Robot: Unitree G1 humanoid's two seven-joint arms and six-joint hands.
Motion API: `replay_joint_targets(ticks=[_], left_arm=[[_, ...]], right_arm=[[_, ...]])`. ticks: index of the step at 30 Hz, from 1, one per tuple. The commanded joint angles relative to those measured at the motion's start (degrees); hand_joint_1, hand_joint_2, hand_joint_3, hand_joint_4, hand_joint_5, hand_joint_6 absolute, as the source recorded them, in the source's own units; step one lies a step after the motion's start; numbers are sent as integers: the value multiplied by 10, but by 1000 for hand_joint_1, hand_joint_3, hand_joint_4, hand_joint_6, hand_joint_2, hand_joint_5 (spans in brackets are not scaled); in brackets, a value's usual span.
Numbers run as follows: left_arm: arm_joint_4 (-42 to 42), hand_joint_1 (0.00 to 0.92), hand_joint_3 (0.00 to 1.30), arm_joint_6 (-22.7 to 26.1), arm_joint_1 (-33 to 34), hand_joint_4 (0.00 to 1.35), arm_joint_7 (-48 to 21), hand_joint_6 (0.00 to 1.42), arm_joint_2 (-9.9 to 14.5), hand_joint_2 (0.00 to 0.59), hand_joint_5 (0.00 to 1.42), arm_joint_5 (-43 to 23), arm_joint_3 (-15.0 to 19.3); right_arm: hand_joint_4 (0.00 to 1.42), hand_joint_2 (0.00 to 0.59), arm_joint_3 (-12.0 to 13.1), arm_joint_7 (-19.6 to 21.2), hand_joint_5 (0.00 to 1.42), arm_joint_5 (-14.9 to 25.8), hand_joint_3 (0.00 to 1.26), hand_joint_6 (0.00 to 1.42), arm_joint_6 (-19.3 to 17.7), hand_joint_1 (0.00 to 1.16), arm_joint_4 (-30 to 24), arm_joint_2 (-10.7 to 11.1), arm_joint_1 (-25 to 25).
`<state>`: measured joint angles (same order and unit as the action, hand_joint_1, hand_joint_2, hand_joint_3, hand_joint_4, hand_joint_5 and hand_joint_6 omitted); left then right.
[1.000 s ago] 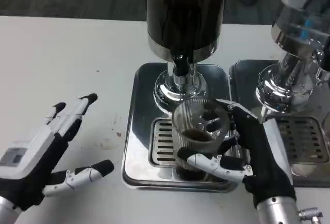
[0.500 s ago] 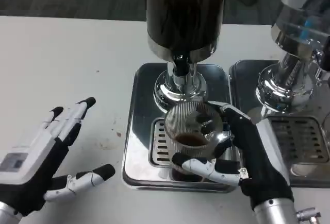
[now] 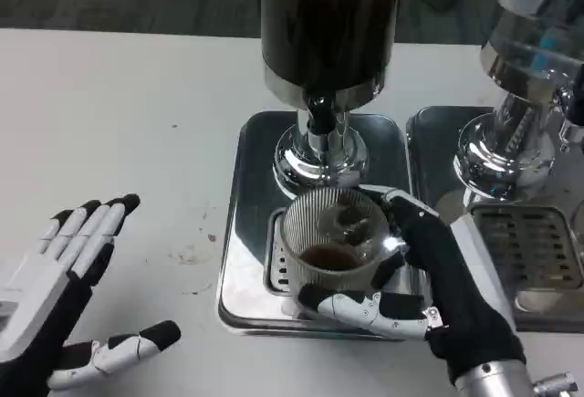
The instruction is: Grasp the cup under the faucet to collect the drink, then remove the cup.
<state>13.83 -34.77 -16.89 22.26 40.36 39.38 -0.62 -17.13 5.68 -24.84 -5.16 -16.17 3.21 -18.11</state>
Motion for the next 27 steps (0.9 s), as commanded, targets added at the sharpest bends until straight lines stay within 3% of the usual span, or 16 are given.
replay_joint_targets(ticks=[1,14,27], left_arm=[[-32,0,0,20,-26,0,-10,0,4,116,0,10,7],[-82,0,0,43,-74,0,11,0,-15,104,0,24,25],[-84,0,0,44,-62,0,-3,0,-15,101,0,21,22]], right_arm=[[518,247,-5,-7,602,-1,419,895,-10,966,-35,5,-3],[518,255,-14,-16,633,-1,419,916,-11,951,-59,6,-25],[518,256,-20,-14,635,-1,419,916,-10,950,-61,3,-29]])
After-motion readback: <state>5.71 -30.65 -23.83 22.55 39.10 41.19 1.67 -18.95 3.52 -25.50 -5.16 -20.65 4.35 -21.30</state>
